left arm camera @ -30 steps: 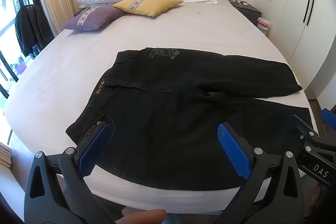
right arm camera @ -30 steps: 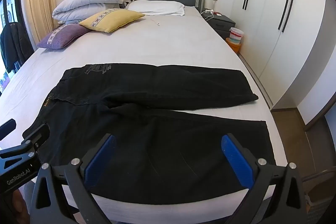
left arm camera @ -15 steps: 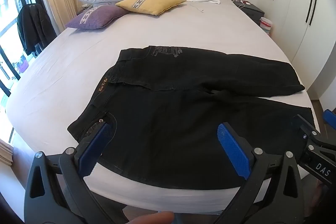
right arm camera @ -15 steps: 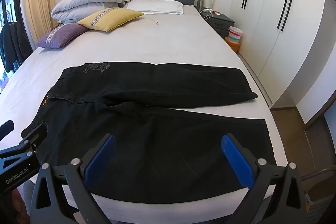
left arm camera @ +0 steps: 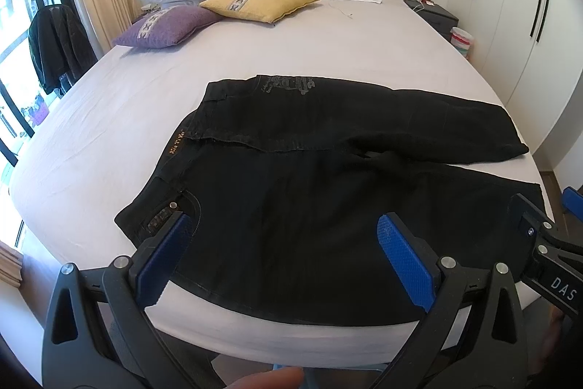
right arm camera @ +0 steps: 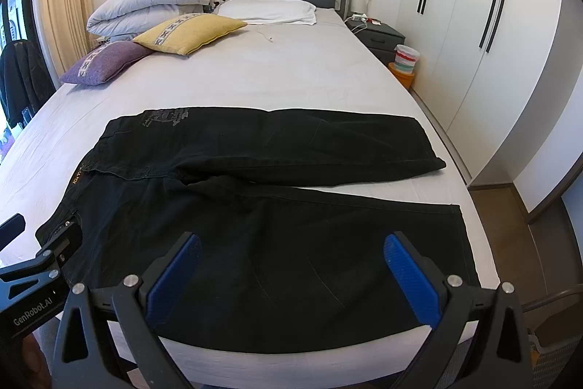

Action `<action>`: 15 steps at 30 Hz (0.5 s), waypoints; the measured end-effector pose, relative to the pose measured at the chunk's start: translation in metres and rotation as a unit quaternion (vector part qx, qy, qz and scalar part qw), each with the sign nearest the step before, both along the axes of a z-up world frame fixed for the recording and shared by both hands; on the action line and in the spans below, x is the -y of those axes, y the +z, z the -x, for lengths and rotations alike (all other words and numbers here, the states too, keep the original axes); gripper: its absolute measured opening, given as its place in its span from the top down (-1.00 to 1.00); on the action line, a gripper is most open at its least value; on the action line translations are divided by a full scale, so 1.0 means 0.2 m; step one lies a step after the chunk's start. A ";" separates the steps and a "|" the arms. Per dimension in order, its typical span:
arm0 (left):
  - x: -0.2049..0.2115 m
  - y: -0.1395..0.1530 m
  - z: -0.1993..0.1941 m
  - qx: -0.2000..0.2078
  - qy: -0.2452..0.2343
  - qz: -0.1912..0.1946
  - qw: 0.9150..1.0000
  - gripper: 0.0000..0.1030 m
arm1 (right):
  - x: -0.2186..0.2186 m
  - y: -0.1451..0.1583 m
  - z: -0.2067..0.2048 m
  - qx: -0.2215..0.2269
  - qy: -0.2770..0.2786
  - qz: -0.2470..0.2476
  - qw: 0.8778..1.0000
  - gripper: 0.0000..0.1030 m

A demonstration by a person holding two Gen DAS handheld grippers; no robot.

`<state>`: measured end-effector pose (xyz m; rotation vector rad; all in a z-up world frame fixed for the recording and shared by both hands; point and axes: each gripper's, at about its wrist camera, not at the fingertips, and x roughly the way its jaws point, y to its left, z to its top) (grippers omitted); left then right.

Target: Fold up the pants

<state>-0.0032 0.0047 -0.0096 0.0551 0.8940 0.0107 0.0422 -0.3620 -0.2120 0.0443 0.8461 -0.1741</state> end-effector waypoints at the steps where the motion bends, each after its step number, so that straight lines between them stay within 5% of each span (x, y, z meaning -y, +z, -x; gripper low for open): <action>1: 0.00 0.00 0.00 0.000 0.000 0.000 1.000 -1.00 | 0.00 0.00 0.00 0.000 0.000 0.000 1.000 -1.00; 15: 0.00 -0.02 0.00 -0.003 -0.001 0.000 1.000 -1.00 | 0.00 0.00 0.00 -0.001 0.000 0.000 1.000 -1.00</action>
